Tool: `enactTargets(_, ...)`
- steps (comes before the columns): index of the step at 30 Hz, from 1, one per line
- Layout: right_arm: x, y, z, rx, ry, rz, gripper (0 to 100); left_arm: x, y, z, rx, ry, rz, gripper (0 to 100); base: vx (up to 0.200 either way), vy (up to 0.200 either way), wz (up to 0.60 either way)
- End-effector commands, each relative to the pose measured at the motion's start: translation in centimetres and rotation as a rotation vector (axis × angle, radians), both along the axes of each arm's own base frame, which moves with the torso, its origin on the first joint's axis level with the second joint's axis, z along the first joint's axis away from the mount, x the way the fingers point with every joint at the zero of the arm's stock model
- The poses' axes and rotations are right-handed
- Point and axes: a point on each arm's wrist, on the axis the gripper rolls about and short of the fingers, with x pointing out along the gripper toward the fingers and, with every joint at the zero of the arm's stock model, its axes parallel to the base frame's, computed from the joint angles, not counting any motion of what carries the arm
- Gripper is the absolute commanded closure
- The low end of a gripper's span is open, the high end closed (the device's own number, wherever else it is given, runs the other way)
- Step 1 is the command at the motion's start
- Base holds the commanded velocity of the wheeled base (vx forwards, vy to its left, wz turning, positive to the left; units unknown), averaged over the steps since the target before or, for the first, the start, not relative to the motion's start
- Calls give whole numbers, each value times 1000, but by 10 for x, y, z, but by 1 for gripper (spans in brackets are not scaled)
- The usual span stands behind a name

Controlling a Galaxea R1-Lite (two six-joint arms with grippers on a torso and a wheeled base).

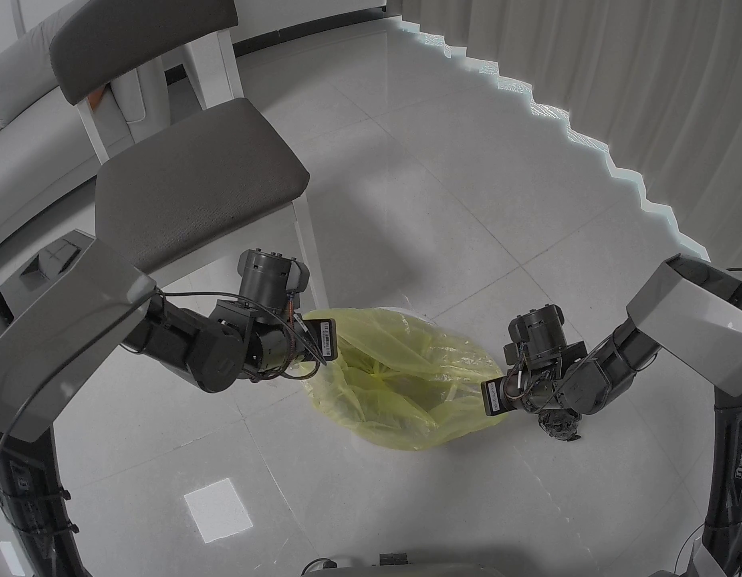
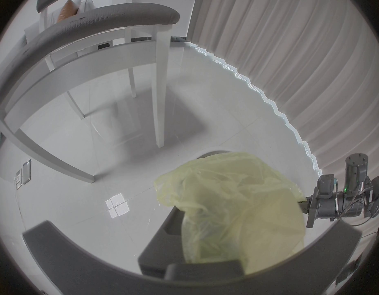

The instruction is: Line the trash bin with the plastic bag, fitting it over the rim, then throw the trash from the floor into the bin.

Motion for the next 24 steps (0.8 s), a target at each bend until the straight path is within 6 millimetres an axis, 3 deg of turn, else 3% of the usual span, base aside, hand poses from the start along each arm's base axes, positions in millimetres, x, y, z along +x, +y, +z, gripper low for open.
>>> enactTargets(1,-4,-2,-1,-4,1,2,100,-18,15,22,0,-14,14,100,0,0,0)
enactTargets(5,-11,-1,-5,-14,18,13,100,-32,25,23,30,45,25,100,0,0,0)
enactTargets(12,-18,6,-12,-17,23,39,100,-33,38,9,44,90,58,100,0,0,0)
enactTargets(17,-13,8,-16,-12,11,38,100,-17,32,-3,24,55,59,100,0,0,0)
enactTargets(24,7,6,-15,7,-35,14,100,17,16,-41,14,27,55,100,0,0,0)
